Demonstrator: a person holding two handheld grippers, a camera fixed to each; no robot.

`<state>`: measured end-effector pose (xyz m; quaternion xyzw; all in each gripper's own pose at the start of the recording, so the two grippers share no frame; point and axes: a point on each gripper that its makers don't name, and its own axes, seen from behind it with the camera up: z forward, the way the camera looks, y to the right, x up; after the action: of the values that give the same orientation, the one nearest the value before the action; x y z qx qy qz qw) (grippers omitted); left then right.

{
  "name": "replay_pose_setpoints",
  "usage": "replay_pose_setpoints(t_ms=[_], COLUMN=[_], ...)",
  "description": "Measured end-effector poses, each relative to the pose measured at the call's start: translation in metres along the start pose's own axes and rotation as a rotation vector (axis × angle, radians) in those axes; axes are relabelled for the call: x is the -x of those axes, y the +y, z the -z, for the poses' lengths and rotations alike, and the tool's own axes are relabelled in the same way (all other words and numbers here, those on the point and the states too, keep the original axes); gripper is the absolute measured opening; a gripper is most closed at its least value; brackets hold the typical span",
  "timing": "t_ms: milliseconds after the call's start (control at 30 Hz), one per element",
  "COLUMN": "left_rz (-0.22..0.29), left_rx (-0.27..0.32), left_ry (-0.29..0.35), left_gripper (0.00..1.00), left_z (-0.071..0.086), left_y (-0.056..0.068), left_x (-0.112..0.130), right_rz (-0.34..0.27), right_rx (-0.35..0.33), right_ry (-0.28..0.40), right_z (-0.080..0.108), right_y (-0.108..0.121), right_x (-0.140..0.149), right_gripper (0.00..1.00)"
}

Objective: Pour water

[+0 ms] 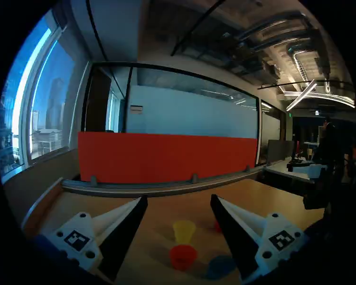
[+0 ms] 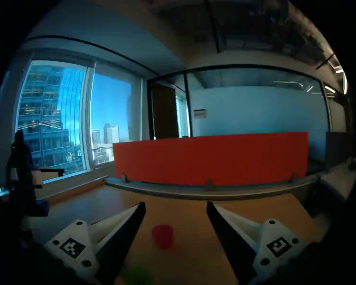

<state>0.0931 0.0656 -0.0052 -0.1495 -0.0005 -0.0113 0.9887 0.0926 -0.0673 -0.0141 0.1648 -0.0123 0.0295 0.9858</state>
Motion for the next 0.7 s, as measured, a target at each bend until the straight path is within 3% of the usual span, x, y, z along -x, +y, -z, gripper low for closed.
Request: replay_pose_setpoints(t_ms=[400,700], left_rz=[-0.021,-0.001], left_rx=[0.197,0.290], left_ry=[-0.003,-0.012], left_gripper=[0.99,0.99], left_z=[0.007,0.013], left_y=[0.045,0.064], left_x=[-0.012,-0.017], right_rz=[0.040,0.059], right_rx=[-0.222,-0.334], right_ry=[0.008,-0.012], right_z=[0.010,0.018], right_y=[-0.050,-0.074], right_x=[-0.015,-0.019], right_gripper=[0.99,0.99])
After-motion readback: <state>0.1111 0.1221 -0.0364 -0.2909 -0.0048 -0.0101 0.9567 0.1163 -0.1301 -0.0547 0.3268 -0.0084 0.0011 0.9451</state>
